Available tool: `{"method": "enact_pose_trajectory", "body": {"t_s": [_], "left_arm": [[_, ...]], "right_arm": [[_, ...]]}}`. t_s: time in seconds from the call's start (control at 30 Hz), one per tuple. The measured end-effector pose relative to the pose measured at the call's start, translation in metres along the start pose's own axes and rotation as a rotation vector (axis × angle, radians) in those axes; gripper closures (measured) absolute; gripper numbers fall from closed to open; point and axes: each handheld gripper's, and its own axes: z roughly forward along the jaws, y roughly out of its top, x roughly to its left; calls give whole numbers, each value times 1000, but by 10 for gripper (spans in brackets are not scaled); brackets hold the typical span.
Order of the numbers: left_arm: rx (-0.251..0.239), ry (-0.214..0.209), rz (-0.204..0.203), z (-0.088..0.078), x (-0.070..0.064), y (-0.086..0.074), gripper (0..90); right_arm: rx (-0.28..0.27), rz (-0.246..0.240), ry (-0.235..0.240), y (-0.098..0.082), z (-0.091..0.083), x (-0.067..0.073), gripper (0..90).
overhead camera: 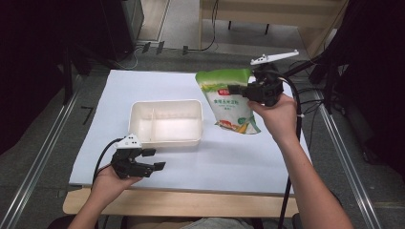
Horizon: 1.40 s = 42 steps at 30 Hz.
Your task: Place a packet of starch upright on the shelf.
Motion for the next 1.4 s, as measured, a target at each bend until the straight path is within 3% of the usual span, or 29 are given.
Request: {"method": "enact_pose_trajectory", "body": {"t_s": [0.3,0.73,1.4], "left_arm": [[4,3,1,0,0,0,335],[-1,-3,1,0,0,0,335],[-5,-7,6,0,0,0,335]], "right_arm": [[-4,-15,18,36,15,10,900],[30,-40,17,68,47,26,900],[92,-67,71,86,108,56,900]]}}
